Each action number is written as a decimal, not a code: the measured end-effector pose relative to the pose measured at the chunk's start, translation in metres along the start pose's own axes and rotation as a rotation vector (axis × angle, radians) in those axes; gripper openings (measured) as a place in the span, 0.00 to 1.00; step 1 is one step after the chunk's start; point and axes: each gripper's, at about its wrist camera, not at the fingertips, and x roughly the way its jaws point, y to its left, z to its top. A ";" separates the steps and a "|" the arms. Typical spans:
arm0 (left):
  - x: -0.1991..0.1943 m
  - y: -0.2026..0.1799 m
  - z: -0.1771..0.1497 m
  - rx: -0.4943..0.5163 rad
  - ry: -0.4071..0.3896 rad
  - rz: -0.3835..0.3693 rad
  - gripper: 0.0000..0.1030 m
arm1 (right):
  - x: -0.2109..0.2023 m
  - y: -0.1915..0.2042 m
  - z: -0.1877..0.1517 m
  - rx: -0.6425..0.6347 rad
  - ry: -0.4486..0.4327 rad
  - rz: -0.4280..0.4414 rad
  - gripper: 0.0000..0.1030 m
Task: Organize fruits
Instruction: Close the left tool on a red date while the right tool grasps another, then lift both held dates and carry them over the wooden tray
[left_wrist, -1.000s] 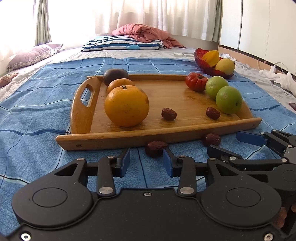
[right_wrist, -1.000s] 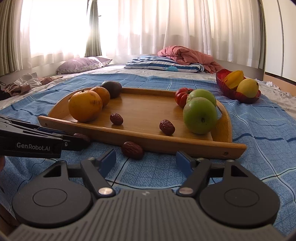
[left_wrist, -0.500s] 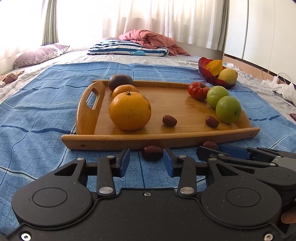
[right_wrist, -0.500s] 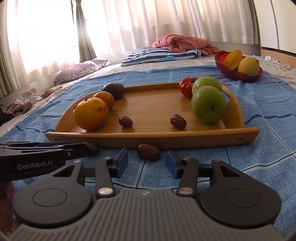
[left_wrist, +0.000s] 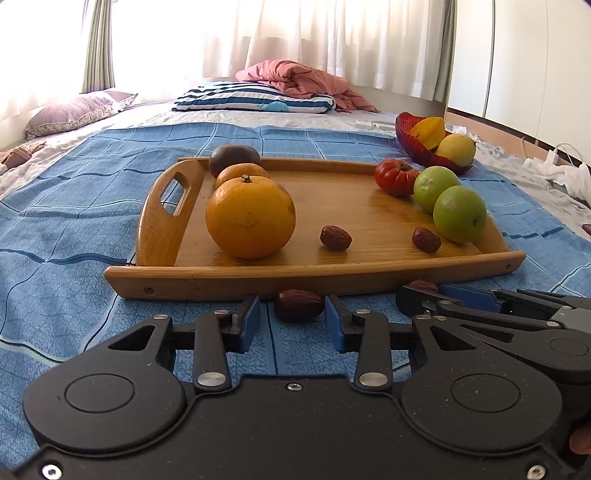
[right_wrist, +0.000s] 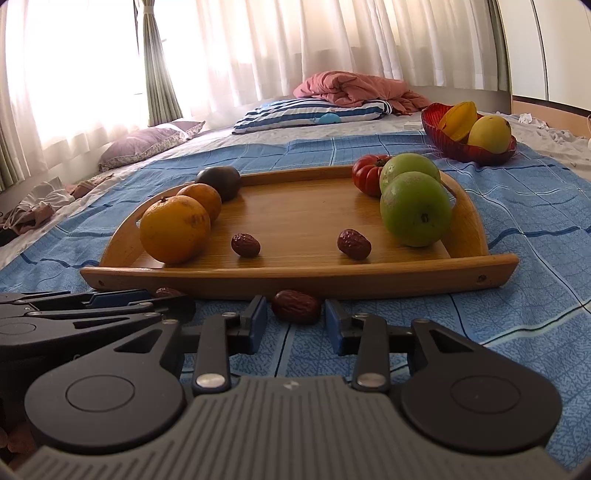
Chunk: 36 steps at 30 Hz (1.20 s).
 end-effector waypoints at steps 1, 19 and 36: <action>0.000 0.000 0.000 -0.002 0.000 -0.001 0.35 | 0.000 0.000 0.000 -0.002 0.000 -0.003 0.42; 0.008 -0.004 -0.003 0.001 -0.005 0.009 0.25 | 0.006 0.004 -0.002 -0.018 -0.009 -0.032 0.41; -0.004 -0.008 0.003 0.011 -0.026 0.011 0.26 | -0.001 0.006 0.002 -0.044 -0.023 -0.037 0.33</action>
